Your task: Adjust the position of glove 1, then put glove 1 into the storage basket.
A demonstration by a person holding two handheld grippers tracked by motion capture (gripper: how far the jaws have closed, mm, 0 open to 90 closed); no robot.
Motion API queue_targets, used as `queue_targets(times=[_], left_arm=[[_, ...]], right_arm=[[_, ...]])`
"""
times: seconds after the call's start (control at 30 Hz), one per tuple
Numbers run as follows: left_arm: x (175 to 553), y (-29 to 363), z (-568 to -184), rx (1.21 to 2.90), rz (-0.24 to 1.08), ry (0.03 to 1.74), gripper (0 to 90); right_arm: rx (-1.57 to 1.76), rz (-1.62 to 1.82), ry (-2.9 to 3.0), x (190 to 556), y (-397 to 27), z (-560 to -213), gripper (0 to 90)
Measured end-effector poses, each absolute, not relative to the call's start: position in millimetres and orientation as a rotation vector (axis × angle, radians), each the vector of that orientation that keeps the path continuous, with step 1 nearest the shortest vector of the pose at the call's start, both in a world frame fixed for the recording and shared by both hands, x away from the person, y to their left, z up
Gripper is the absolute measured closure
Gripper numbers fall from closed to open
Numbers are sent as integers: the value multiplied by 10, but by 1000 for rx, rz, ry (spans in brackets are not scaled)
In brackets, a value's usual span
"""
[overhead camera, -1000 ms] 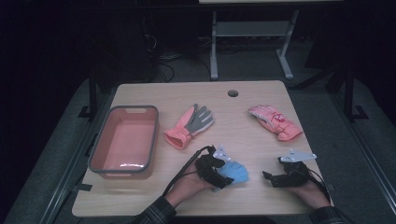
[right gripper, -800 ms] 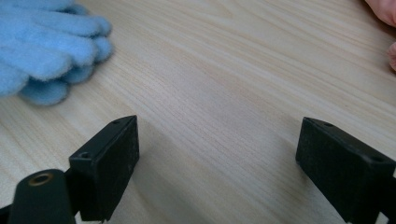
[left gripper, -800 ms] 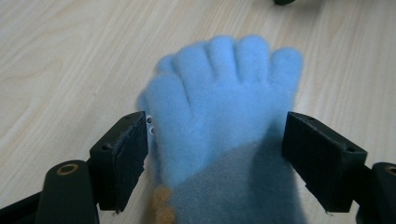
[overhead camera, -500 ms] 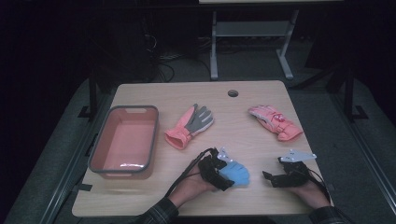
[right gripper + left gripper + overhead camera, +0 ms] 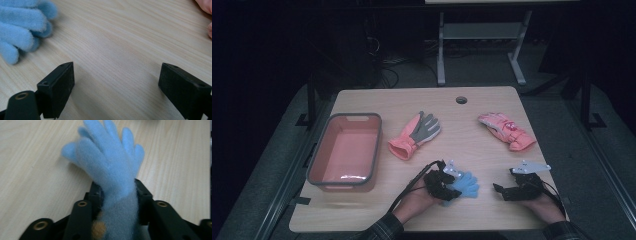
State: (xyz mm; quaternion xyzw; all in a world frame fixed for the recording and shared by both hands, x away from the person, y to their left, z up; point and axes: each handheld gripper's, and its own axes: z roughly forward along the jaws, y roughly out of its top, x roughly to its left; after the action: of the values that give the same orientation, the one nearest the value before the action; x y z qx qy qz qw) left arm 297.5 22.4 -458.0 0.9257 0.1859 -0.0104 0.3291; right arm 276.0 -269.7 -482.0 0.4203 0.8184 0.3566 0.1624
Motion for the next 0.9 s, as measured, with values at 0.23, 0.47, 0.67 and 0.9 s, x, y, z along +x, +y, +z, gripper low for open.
queue_targets(times=[0.23, 0.47, 0.67, 0.9], left_arm=[[3028, 285, -4560, 2388, -106, 495, 743], [3081, 388, -4455, 2348, -122, 509, 749], [3127, 515, -4291, 2312, -117, 511, 749], [3197, 695, -4137, 2280, -77, 542, 748]], right_arm=[[1195, 1017, 2334, 2763, -2699, -4820, 129], [1195, 1018, 2335, 2764, -2700, -4819, 128], [1196, 1018, 2335, 2763, -2699, -4819, 129], [1195, 1020, 2334, 2764, -2697, -4820, 124]])
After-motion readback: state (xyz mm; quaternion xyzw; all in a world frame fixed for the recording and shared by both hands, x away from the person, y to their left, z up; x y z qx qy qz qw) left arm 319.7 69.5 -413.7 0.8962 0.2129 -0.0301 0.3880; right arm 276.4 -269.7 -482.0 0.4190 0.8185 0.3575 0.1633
